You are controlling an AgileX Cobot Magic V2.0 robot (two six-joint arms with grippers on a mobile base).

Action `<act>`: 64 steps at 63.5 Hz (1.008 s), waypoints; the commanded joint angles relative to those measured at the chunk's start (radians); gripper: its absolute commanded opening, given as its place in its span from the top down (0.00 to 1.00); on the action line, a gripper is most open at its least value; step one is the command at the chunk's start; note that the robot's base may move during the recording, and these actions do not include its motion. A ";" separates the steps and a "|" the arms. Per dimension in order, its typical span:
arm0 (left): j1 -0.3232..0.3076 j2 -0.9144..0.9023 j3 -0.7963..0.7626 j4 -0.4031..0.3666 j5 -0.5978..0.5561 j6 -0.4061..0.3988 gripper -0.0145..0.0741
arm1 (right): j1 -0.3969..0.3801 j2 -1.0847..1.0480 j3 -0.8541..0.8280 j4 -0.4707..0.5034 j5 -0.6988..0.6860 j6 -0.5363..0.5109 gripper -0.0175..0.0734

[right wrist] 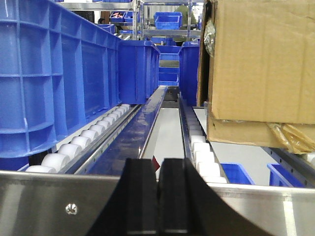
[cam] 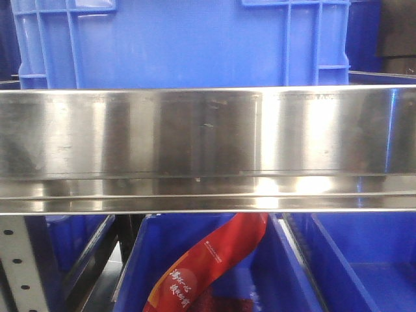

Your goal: Grab PVC pipe and place in blue bin

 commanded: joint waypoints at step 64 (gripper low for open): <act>0.336 -0.475 0.687 0.114 -0.236 0.000 0.96 | 0.002 -0.004 0.001 -0.007 -0.026 -0.002 0.99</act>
